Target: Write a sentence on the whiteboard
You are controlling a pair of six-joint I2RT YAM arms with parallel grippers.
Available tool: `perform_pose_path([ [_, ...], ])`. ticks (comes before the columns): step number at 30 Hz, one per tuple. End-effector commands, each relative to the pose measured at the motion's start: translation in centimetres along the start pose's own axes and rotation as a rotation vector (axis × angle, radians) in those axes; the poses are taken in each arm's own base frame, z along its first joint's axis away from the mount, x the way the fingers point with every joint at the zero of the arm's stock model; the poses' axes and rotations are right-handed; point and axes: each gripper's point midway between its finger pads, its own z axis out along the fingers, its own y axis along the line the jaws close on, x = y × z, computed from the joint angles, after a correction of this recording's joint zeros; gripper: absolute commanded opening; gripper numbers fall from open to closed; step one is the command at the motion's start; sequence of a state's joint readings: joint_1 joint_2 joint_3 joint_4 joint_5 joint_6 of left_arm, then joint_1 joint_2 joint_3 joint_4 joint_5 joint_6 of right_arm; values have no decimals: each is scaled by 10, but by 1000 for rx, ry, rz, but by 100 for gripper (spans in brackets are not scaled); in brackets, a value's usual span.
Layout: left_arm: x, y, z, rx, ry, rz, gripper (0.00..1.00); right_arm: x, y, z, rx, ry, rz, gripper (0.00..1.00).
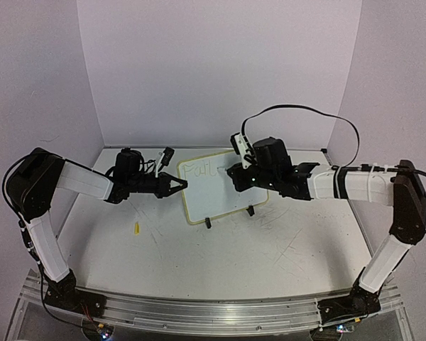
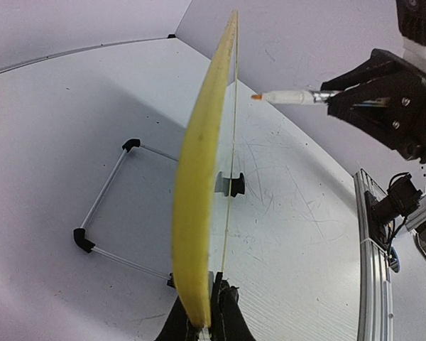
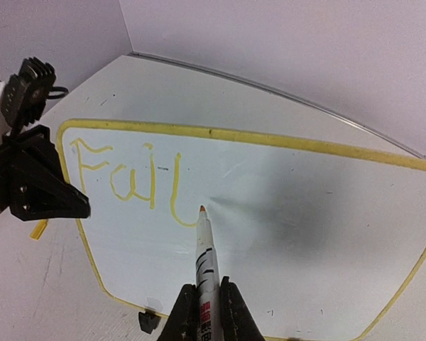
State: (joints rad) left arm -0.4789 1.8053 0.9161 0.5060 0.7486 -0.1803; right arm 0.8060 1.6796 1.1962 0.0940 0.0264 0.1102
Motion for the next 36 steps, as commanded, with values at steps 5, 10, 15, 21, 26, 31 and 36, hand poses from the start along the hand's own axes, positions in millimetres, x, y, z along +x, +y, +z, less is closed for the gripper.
perform_pose_path([
  [5,1,22,-2,-114,16,40,0,-31,23,4,-123,-72,7,0],
  [10,0,21,-3,-115,13,40,0,-35,23,12,-112,-72,-2,0],
  [15,-1,21,-2,-115,12,43,0,-32,20,16,-89,-64,-3,0],
  [21,-1,21,-2,-111,13,42,0,-28,17,21,-70,-52,-1,0],
  [26,-1,21,-2,-113,13,43,0,-26,14,25,-53,-44,5,0],
  [31,0,21,-3,-115,15,40,0,-25,5,25,-3,-44,7,0],
  [36,1,22,-3,-116,16,41,0,-21,-4,22,46,-37,13,0],
])
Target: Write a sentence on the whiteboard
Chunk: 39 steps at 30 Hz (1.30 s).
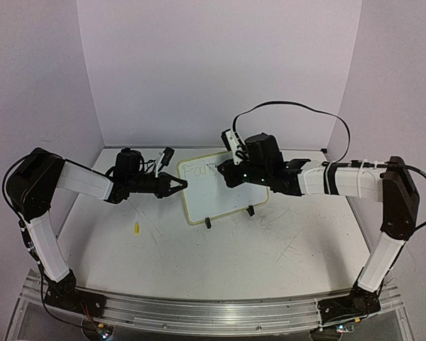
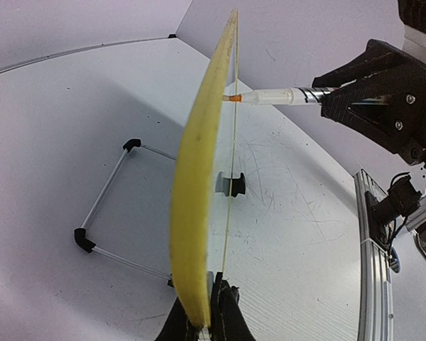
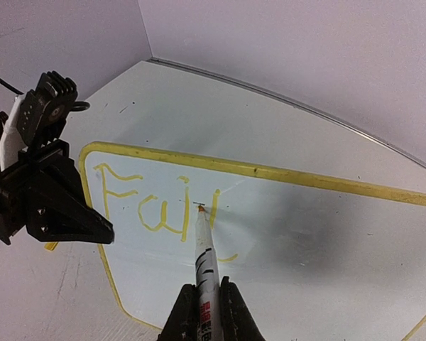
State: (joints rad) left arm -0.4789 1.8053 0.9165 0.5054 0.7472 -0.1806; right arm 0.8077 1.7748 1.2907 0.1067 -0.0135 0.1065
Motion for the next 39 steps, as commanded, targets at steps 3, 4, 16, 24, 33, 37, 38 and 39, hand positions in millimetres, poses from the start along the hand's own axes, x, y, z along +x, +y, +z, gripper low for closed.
perform_pose_path([
  [3,1,21,-3,-115,16,42,0,-12,-20,-6,109,-33,16,0],
  [4,1,21,-3,-115,15,42,0,-12,-21,-7,117,-33,16,0],
  [16,2,21,-3,-118,17,41,0,-31,-12,-39,53,-107,7,0],
  [24,2,21,-3,-114,18,40,0,-34,-8,-40,-34,-119,29,0],
  [33,0,20,-4,-118,15,45,0,-39,-19,-24,36,-118,14,0],
  [37,1,21,-3,-117,18,44,0,-39,-23,-23,62,-118,12,0],
  [38,1,21,-3,-116,18,43,0,-39,-24,-22,64,-116,12,0],
  [39,1,21,-3,-116,18,44,0,-39,-24,-21,67,-116,12,0],
])
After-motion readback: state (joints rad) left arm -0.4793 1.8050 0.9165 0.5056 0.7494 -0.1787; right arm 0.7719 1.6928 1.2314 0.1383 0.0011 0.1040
